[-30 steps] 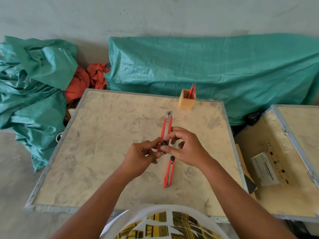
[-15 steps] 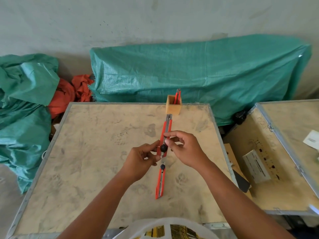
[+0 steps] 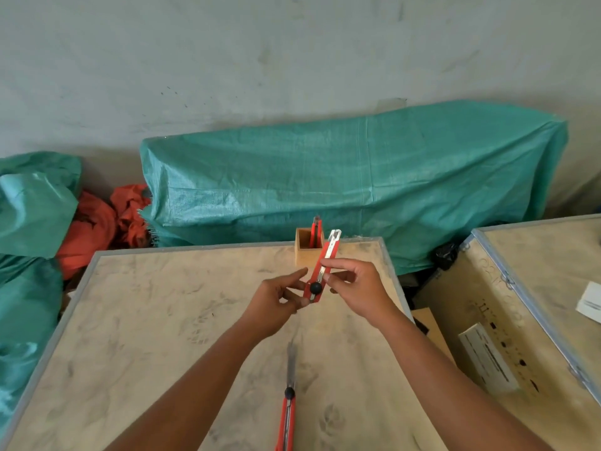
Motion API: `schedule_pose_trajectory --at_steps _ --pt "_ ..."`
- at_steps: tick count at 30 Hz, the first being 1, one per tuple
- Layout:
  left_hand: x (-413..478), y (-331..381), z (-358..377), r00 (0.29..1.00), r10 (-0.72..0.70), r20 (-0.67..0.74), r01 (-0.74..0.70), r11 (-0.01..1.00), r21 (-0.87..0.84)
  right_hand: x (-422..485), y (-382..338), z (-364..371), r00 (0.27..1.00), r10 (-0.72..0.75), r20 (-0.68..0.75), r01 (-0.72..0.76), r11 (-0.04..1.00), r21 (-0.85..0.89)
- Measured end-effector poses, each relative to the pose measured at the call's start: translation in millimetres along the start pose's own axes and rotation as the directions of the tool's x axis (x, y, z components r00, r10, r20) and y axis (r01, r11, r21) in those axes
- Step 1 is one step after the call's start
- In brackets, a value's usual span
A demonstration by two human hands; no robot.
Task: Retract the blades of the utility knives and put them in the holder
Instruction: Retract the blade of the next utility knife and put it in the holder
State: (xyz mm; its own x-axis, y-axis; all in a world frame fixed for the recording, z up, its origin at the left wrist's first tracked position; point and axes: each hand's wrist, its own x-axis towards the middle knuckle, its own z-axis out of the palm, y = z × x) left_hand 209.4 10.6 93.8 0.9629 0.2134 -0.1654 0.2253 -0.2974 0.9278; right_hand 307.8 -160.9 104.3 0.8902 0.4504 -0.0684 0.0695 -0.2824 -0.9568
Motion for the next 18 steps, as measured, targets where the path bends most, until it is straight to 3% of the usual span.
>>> schedule_pose_trajectory --at_steps 11,18 --pt "154 -10 -15 1.0 0.017 0.0 -0.017 1.0 0.004 165 29 4 0.987 -0.089 -0.13 0.064 0.981 -0.184" --pt "190 -46 3 0.983 -0.179 -0.05 0.185 0.964 0.191 197 73 30 0.986 -0.111 -0.128 0.059 0.932 -0.358"
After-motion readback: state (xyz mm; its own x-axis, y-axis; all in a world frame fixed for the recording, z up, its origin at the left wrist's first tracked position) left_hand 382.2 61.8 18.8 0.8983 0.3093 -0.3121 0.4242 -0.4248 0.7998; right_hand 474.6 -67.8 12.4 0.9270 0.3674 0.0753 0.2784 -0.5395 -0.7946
